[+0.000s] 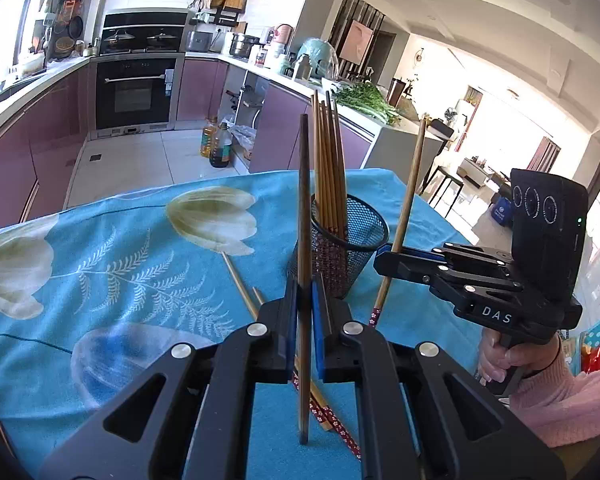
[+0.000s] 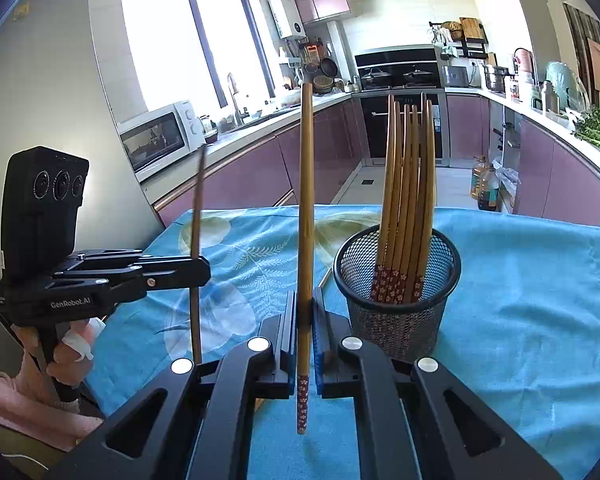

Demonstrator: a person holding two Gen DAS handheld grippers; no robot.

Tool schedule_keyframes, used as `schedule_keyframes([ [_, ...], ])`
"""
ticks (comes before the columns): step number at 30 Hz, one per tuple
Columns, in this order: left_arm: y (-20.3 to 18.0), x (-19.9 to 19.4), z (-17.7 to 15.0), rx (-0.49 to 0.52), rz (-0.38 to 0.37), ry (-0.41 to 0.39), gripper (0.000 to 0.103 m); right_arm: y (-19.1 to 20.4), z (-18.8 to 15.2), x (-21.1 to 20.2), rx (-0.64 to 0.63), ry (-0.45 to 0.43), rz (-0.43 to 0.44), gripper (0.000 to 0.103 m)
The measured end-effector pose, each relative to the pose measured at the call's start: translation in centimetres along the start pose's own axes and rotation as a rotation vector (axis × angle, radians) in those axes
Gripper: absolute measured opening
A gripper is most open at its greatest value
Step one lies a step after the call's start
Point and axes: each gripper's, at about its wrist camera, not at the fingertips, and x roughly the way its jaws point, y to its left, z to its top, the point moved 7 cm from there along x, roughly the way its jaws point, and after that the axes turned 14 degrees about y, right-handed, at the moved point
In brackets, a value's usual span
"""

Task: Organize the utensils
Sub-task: 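Lift both held chopsticks upright and lower them into the mesh cup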

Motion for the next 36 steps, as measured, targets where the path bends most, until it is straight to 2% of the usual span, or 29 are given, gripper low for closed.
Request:
schedule_keyframes([
  [17, -0.9, -2.0, 1.5, 0.016, -0.029, -0.053, 0.008, -0.9, 0.9, -1.9, 0.004, -0.057, -0.011, 0.006],
  [36, -3.5, -2.9, 5.0, 0.061, -0.070, -0.114, 0.007, -1.4, 3.2, -4.5, -0.025, -0.137, -0.057, 0.006],
])
